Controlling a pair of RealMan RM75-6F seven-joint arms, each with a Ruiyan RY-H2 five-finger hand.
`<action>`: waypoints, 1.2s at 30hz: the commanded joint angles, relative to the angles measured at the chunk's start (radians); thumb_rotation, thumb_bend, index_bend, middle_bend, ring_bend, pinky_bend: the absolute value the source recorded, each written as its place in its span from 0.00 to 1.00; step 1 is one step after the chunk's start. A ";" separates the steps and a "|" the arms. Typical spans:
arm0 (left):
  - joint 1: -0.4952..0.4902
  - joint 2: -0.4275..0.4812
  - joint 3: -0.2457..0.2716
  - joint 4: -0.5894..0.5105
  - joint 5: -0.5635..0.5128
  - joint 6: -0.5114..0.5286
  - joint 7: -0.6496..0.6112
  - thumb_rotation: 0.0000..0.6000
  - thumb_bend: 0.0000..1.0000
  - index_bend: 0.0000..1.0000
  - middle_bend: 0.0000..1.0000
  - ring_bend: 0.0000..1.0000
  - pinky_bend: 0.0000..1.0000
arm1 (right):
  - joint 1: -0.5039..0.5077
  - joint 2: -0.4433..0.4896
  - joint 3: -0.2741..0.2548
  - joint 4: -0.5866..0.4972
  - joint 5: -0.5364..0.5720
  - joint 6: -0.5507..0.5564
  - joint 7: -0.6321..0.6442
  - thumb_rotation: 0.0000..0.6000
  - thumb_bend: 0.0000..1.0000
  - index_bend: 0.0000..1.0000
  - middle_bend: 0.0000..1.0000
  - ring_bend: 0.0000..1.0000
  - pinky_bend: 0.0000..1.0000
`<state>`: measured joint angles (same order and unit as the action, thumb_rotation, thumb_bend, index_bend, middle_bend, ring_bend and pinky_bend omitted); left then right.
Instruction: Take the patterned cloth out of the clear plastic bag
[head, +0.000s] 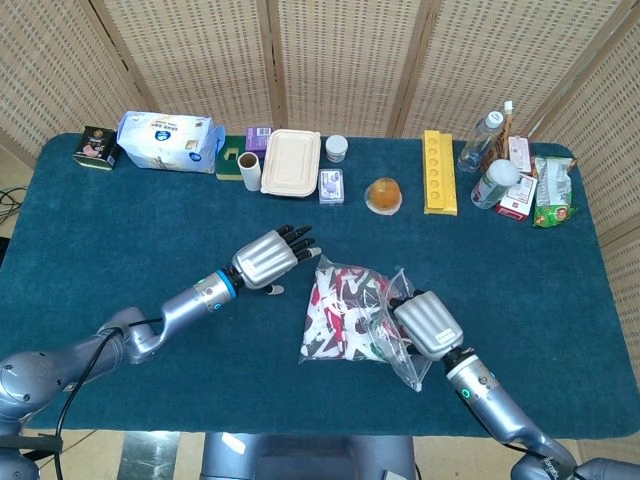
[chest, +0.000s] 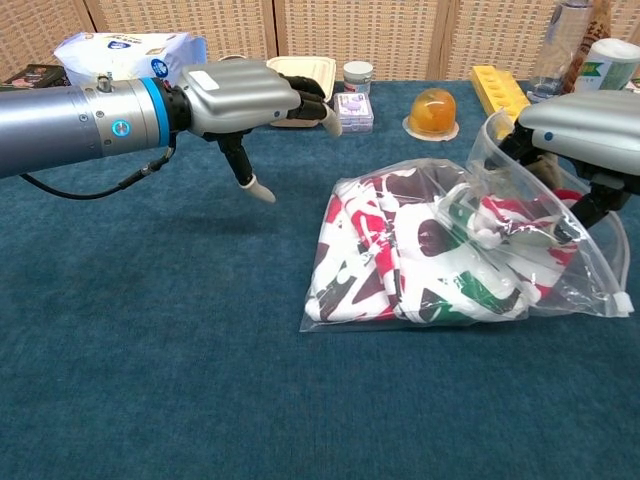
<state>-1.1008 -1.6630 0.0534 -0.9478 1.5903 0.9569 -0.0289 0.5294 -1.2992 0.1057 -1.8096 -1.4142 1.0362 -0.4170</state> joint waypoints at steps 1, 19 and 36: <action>-0.013 0.004 -0.015 -0.015 -0.016 -0.053 0.031 1.00 0.12 0.18 0.17 0.05 0.21 | -0.003 0.004 -0.005 -0.002 0.003 0.006 -0.002 1.00 0.37 0.66 0.53 0.65 0.51; -0.123 -0.176 -0.115 0.103 -0.103 -0.285 0.208 1.00 0.28 0.27 0.15 0.04 0.21 | -0.048 0.074 -0.051 -0.025 -0.038 0.070 0.049 1.00 0.37 0.66 0.53 0.65 0.50; -0.031 -0.027 -0.064 -0.097 -0.085 -0.226 0.217 1.00 0.31 0.52 0.15 0.04 0.21 | -0.039 0.081 -0.060 -0.014 -0.048 0.053 0.084 1.00 0.37 0.66 0.53 0.65 0.50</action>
<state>-1.1335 -1.6906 -0.0107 -1.0440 1.5070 0.7304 0.1861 0.4903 -1.2184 0.0456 -1.8231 -1.4622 1.0887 -0.3330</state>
